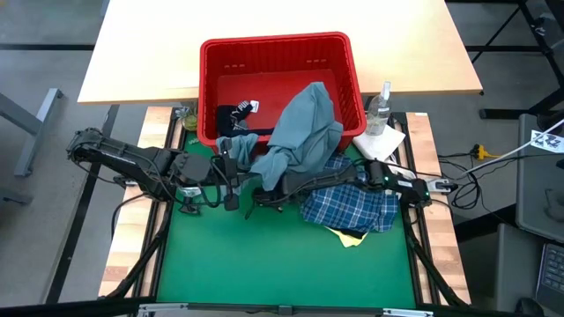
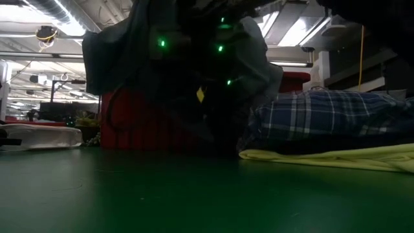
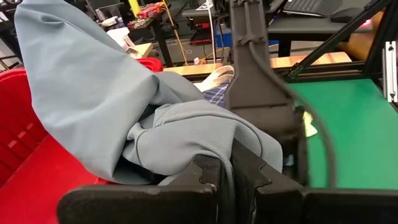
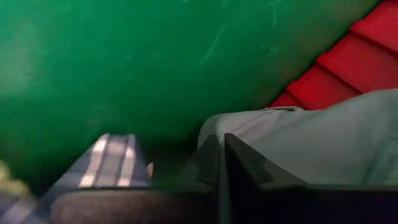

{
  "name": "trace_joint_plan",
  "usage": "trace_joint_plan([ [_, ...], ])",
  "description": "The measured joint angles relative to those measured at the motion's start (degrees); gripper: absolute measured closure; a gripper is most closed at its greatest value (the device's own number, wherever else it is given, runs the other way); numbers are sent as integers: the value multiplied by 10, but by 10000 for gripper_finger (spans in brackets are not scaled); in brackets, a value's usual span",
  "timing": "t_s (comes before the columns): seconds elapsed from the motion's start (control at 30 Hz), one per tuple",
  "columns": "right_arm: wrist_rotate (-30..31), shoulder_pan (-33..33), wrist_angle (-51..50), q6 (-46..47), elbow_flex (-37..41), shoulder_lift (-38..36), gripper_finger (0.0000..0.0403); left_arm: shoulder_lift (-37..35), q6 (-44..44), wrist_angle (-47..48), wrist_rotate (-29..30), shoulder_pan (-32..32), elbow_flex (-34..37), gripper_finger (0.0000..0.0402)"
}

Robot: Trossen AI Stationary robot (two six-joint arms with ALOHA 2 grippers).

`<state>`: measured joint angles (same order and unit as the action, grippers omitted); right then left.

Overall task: Fold Laundry from Bin
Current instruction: Fold the blue pants on top of the blue shirt

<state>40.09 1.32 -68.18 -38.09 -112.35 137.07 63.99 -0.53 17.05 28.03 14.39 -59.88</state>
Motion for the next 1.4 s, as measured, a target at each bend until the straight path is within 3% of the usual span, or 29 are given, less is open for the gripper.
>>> trace_joint_plan([
  [0.27,-2,63,-72,20,-43,-40,397,-4,0,-1,2,0,0,395],
  [0.43,-2,97,-110,63,-81,-84,387,-20,-1,-3,26,0,0,395],
  [0.87,-6,134,-209,170,-126,-186,398,-65,15,-1,23,12,0,395],
  [1.07,-45,181,-219,197,-126,-254,395,-66,19,0,-27,29,0,395],
  [1.4,-50,273,-218,322,-116,-350,400,-62,59,1,-98,59,0,395],
])
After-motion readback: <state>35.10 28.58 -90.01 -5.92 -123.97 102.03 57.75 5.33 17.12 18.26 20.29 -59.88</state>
